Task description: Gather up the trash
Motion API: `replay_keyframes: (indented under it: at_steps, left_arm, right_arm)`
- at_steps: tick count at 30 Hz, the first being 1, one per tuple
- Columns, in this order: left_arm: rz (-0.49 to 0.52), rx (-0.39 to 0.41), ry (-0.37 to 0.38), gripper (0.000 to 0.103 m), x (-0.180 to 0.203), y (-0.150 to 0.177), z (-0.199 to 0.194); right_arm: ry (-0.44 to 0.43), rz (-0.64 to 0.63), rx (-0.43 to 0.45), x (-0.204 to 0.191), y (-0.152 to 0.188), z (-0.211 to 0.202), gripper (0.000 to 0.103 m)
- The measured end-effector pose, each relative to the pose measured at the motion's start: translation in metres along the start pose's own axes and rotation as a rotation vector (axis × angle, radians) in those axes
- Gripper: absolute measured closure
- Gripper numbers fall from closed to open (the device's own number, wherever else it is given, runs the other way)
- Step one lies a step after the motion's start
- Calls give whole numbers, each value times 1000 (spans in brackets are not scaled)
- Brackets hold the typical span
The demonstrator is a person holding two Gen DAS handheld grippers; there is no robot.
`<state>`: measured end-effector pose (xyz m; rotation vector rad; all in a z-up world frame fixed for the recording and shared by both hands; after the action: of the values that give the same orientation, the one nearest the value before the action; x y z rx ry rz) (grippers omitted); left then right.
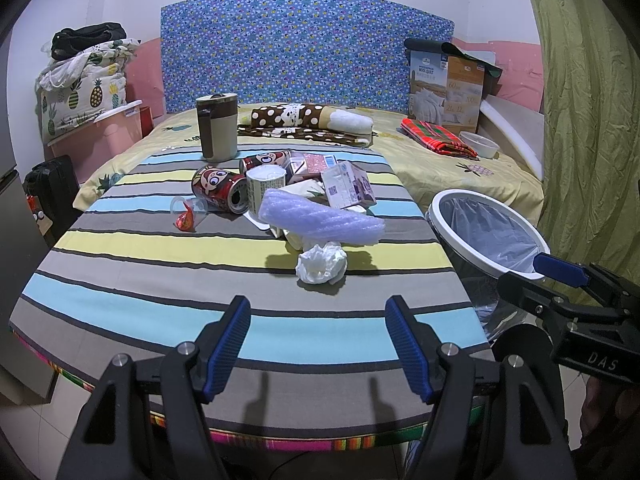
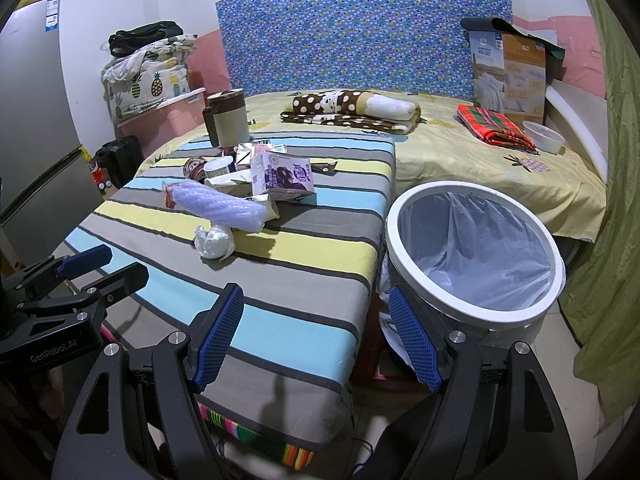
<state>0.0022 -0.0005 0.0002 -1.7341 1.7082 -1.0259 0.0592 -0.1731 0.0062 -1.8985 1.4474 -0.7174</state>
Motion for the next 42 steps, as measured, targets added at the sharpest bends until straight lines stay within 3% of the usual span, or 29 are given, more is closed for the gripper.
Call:
replay_keyframes:
  at_steps: [28,42]
  left_arm:
    - [-4,-1,-10,31,-2,0,0]
    - [-44,-36,16,31,-19,-11,45]
  right_arm:
    - [-1,0,-2,0,0,0,27]
    - [-18,-4,-11,3,-8,14,27]
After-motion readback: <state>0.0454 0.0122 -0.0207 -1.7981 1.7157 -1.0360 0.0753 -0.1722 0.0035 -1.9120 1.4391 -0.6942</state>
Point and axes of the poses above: each gripper's, at about its wrist camera, not at the fingertips, and z roughly the way its jaws point, x to its right, y to its underside, the point moved 1 cm from there along z, roughly the way its jaws point, and after that the axes turned 9 degrees about y, right-handed, at the moved point
